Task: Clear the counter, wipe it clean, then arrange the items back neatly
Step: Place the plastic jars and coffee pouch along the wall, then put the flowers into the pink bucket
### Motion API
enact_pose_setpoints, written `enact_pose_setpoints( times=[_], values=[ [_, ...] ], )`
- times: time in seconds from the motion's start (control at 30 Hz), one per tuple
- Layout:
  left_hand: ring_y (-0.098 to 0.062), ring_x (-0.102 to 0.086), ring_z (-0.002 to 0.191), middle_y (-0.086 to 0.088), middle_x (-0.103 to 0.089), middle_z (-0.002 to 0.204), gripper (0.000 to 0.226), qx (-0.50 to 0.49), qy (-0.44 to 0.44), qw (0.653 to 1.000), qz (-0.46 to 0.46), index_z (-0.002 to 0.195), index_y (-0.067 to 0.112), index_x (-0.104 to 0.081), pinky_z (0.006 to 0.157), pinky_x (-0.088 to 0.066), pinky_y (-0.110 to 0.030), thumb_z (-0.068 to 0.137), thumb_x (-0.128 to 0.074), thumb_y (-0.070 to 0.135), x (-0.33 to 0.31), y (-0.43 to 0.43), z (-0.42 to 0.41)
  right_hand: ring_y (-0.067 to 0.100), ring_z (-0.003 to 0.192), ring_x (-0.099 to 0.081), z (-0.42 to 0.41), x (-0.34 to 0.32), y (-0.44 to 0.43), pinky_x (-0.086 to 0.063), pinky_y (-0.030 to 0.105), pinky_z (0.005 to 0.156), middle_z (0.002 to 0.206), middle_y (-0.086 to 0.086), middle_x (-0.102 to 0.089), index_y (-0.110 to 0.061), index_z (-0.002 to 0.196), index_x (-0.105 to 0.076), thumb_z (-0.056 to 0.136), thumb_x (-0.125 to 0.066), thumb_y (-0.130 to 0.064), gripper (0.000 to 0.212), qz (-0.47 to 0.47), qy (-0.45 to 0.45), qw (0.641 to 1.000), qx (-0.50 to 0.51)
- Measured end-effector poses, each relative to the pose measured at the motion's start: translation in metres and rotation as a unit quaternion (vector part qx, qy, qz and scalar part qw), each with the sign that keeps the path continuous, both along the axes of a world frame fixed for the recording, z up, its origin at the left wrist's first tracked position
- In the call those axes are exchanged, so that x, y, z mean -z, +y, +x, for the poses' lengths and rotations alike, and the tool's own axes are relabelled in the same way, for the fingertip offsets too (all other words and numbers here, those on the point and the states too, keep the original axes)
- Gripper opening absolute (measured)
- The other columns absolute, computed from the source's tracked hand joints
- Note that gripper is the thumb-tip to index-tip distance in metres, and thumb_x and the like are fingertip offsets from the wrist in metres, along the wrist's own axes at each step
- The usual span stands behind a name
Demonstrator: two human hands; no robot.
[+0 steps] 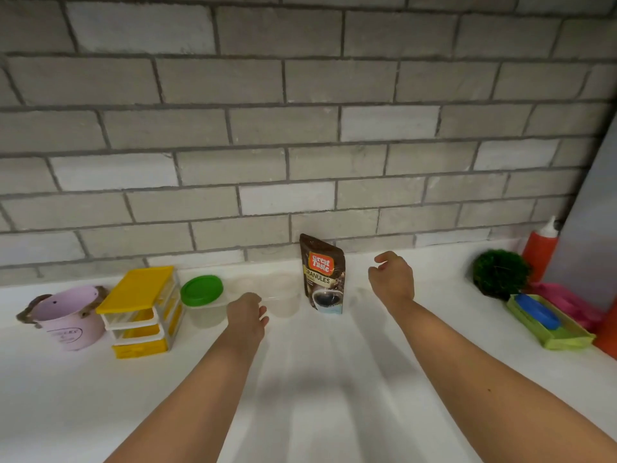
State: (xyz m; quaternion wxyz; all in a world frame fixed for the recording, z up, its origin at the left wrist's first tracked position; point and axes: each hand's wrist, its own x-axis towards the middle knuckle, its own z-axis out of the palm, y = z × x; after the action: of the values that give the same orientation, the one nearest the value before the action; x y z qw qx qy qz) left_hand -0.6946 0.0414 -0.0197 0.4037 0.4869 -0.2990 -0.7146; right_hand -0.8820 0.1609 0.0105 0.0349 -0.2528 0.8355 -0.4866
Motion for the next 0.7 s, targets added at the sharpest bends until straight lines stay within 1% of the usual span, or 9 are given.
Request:
enact_pose_setpoints(
  times=[0.07,0.13,0.17,0.27,0.33,0.4,0.5,0.6,0.7],
  values=[
    [-0.022,-0.049,0.079,-0.008,-0.046,0.085,0.011,0.019,0.006,1.0,-0.011,0.091,0.005,-0.048,0.075,-0.04,-0.033,0.09,-0.039,-0.001,-0.008,0.015,-0.011,0.027,0.101,-0.058,-0.002,-0.005,0.016,-0.043,0.027,0.077,0.115,0.012,-0.059,-0.009,0.112,-0.058,0.085,-0.052,-0.006,0.028,-0.008,0.008,1.0,0.007],
    [-0.025,-0.049,0.092,-0.011,-0.046,0.098,0.014,0.043,0.016,0.999,-0.023,0.09,0.004,-0.05,0.083,-0.041,-0.035,0.093,-0.037,-0.001,-0.016,0.031,-0.024,0.025,0.099,-0.057,-0.005,-0.01,0.034,-0.043,0.027,0.077,0.114,0.01,-0.059,-0.01,0.111,-0.059,0.085,-0.052,-0.008,0.027,-0.011,0.015,1.0,0.017],
    [-0.024,-0.05,0.092,-0.011,-0.047,0.098,0.013,0.053,0.017,0.998,-0.027,0.091,0.004,-0.05,0.085,-0.04,-0.036,0.093,-0.037,-0.001,-0.02,0.04,-0.031,0.024,0.099,-0.057,-0.006,-0.013,0.044,-0.044,0.028,0.077,0.115,0.009,-0.058,-0.01,0.111,-0.059,0.086,-0.051,-0.008,0.026,-0.01,0.019,0.999,0.024],
    [-0.016,-0.049,0.071,-0.008,-0.048,0.078,0.013,0.093,-0.002,0.995,-0.044,0.087,0.002,-0.05,0.08,-0.04,-0.032,0.09,-0.038,-0.004,-0.026,0.067,-0.054,0.021,0.092,-0.055,-0.012,-0.02,0.078,-0.046,0.029,0.076,0.113,0.007,-0.059,-0.012,0.11,-0.06,0.087,-0.05,-0.01,0.025,-0.004,0.028,0.998,0.051],
    [-0.013,-0.047,0.064,-0.006,-0.049,0.076,0.015,0.121,0.001,0.992,-0.041,0.094,0.006,-0.05,0.071,-0.043,-0.031,0.089,-0.039,-0.002,-0.028,0.088,-0.069,0.021,0.089,-0.056,-0.017,-0.023,0.102,-0.046,0.029,0.073,0.11,0.008,-0.06,-0.012,0.108,-0.061,0.086,-0.051,-0.01,0.024,-0.004,0.038,0.997,0.073],
    [-0.013,-0.047,0.064,-0.006,-0.05,0.085,0.016,0.152,0.01,0.988,-0.038,0.094,0.01,-0.05,0.065,-0.042,-0.029,0.089,-0.039,-0.001,-0.031,0.113,-0.082,0.027,0.094,-0.059,-0.023,-0.027,0.127,-0.047,0.029,0.074,0.108,0.011,-0.062,-0.01,0.107,-0.061,0.085,-0.052,-0.008,0.024,-0.006,0.053,0.995,0.09],
    [-0.018,-0.05,0.073,-0.007,-0.048,0.091,0.015,0.187,0.016,0.981,-0.038,0.097,0.009,-0.047,0.077,-0.041,-0.034,0.092,-0.036,0.0,-0.039,0.153,-0.102,0.029,0.103,-0.058,-0.033,-0.037,0.168,-0.045,0.029,0.079,0.112,0.012,-0.062,-0.009,0.11,-0.063,0.085,-0.053,-0.008,0.027,0.005,0.085,0.99,0.11],
    [-0.016,-0.048,0.068,-0.005,-0.046,0.082,0.015,0.22,0.02,0.974,-0.058,0.101,0.007,-0.047,0.079,-0.039,-0.034,0.092,-0.038,0.0,-0.043,0.19,-0.127,0.03,0.101,-0.058,-0.049,-0.044,0.21,-0.048,0.036,0.086,0.108,0.014,-0.062,-0.009,0.107,-0.064,0.082,-0.056,-0.008,0.026,0.002,0.108,0.987,0.115],
    [-0.015,-0.049,0.068,-0.004,-0.045,0.082,0.014,0.243,0.016,0.967,-0.068,0.1,0.007,-0.048,0.075,-0.041,-0.034,0.091,-0.04,0.001,-0.04,0.231,-0.157,0.029,0.095,-0.06,-0.068,-0.042,0.258,-0.048,0.034,0.083,0.101,0.014,-0.065,-0.011,0.103,-0.064,0.082,-0.058,-0.009,0.022,-0.001,0.093,0.989,0.113]
  ],
)
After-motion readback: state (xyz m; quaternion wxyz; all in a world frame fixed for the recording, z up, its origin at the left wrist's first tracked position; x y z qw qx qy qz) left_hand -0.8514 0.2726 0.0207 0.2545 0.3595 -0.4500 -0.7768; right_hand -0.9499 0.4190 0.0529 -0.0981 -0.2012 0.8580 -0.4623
